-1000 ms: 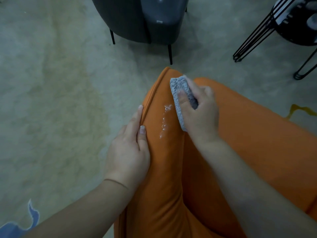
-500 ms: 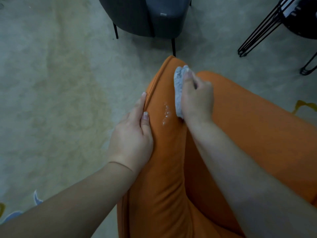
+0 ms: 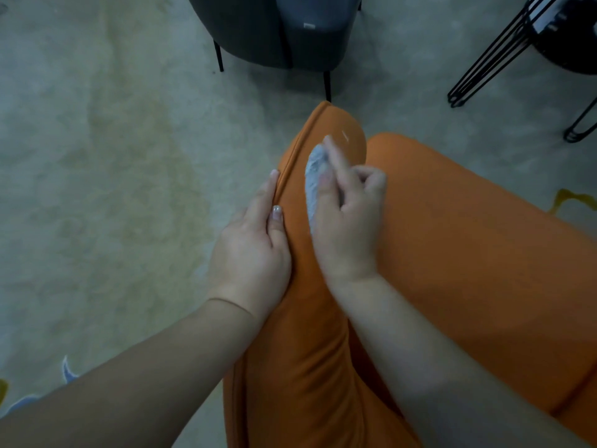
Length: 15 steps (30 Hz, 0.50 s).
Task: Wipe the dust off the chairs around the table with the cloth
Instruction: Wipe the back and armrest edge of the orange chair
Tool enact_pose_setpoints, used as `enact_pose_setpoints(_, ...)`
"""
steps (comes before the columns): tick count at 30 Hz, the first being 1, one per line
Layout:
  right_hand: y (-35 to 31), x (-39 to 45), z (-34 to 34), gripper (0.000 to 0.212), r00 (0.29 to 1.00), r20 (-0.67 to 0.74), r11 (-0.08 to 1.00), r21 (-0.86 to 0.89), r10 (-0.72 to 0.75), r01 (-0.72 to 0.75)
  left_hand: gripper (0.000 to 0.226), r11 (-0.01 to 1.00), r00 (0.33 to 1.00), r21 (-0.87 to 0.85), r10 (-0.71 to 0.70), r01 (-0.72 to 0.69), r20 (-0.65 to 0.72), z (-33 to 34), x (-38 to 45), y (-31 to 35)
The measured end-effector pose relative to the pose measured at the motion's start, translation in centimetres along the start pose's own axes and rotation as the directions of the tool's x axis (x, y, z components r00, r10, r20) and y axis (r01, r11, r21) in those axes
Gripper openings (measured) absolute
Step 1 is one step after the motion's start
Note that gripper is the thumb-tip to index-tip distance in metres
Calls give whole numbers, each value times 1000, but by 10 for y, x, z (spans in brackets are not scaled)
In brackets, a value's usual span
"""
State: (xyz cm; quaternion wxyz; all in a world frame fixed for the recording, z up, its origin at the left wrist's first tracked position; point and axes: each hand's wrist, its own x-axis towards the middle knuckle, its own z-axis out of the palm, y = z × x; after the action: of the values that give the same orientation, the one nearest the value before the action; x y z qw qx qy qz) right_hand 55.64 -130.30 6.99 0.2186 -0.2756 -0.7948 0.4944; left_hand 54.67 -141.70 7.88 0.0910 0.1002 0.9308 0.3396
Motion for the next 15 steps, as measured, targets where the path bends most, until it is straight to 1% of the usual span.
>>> enact_pose_setpoints(2,0,-31,-5,38,994,24,994,-12,-105,105,47,1000,1000,4,1,-1,12,0,1,0)
enact_pose_setpoints(3,1,-43,-7,38,991,34,991,-23,-131,131,48,1000,1000,6,0,0,16,0,2,0)
enact_pose_setpoints(5,3,-45,-7,39,990,34,988,-67,-137,139,47,1000,1000,6,2,-2,16,0,2,0)
enact_pose_setpoints(7,3,-22,-2,38,995,12,991,-90,-98,99,48,1000,1000,11,12,-12,7,-1,2,1)
enact_pose_setpoints(8,3,-6,1,36,999,2,995,-84,-51,51,48,1000,1000,10,12,-12,6,-1,1,1)
enact_pose_setpoints(10,5,19,4,34,999,-10,998,-26,50,-50,48,1000,1000,0,11,-11,1,-1,0,0)
enact_pose_setpoints(11,6,20,4,33,997,-10,997,2,73,-73,48,1000,1000,-5,13,-13,-2,0,0,0)
enact_pose_setpoints(12,7,13,2,33,998,-12,998,13,63,-63,47,1000,1000,-8,13,-13,-3,0,0,0)
enact_pose_setpoints(15,4,-29,-6,45,997,7,995,-62,-82,82,47,1000,1000,-9,1,-1,9,0,1,-1)
